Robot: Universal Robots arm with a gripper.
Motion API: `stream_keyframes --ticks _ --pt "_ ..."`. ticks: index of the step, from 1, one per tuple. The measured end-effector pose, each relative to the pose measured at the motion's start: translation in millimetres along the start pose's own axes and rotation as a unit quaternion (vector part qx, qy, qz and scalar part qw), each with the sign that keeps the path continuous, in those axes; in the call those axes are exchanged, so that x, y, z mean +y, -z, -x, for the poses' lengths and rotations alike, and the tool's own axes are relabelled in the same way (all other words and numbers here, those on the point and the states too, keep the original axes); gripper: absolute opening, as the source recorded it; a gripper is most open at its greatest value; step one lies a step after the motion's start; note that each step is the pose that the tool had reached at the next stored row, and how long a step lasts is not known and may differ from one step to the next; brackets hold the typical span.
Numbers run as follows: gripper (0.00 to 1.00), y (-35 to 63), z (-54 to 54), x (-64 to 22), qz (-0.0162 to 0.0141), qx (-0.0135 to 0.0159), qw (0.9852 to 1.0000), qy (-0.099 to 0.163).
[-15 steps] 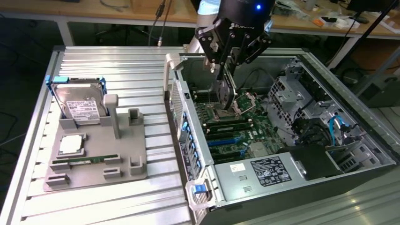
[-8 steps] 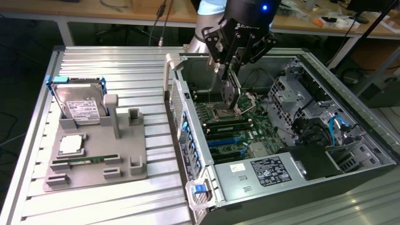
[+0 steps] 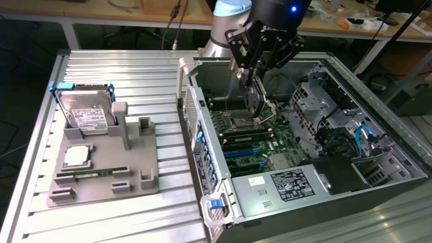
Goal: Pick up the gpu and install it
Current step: 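Pick up the gpu and move the gpu toward the slot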
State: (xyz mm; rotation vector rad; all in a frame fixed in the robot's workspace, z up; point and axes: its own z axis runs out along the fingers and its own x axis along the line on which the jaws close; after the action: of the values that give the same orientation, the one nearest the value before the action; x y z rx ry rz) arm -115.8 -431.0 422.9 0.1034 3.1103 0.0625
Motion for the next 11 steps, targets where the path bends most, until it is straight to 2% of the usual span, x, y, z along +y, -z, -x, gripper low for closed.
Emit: stream_keyframes --ticks 11 --pt "0.27 -0.5 15.5 1.0 0.0000 0.0000 1.0000 0.000"
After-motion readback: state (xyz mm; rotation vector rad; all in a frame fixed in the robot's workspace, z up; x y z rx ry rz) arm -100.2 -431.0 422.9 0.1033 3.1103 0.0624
